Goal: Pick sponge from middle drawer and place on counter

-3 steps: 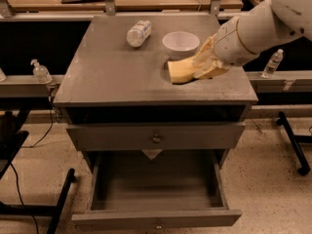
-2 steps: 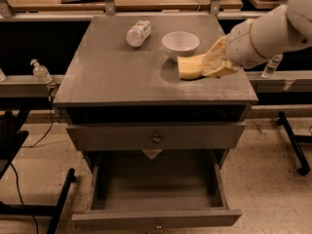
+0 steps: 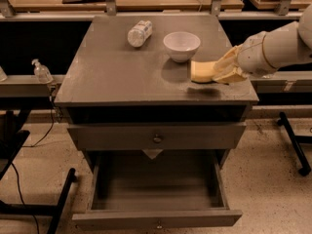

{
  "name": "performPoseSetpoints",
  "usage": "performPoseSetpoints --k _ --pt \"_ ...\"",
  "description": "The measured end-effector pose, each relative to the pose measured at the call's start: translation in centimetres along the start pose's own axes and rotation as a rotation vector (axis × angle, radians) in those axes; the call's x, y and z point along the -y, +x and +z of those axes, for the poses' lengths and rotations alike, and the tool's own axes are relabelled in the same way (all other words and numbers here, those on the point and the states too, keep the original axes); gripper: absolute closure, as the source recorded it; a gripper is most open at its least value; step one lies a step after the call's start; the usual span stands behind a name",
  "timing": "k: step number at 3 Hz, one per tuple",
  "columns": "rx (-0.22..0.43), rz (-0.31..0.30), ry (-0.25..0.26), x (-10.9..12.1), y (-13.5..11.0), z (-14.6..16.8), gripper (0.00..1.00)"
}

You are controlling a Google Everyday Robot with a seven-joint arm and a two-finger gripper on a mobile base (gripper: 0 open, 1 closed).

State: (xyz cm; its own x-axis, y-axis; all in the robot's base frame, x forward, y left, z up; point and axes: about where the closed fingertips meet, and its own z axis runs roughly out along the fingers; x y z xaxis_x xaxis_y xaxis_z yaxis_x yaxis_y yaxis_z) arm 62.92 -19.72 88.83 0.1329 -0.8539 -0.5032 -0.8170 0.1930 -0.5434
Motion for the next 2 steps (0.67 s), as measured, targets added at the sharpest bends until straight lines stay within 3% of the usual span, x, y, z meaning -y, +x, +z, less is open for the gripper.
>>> performPoseSetpoints --k 2 --pt "0.03 0.055 -0.035 -1.0 2.06 1.67 0.5"
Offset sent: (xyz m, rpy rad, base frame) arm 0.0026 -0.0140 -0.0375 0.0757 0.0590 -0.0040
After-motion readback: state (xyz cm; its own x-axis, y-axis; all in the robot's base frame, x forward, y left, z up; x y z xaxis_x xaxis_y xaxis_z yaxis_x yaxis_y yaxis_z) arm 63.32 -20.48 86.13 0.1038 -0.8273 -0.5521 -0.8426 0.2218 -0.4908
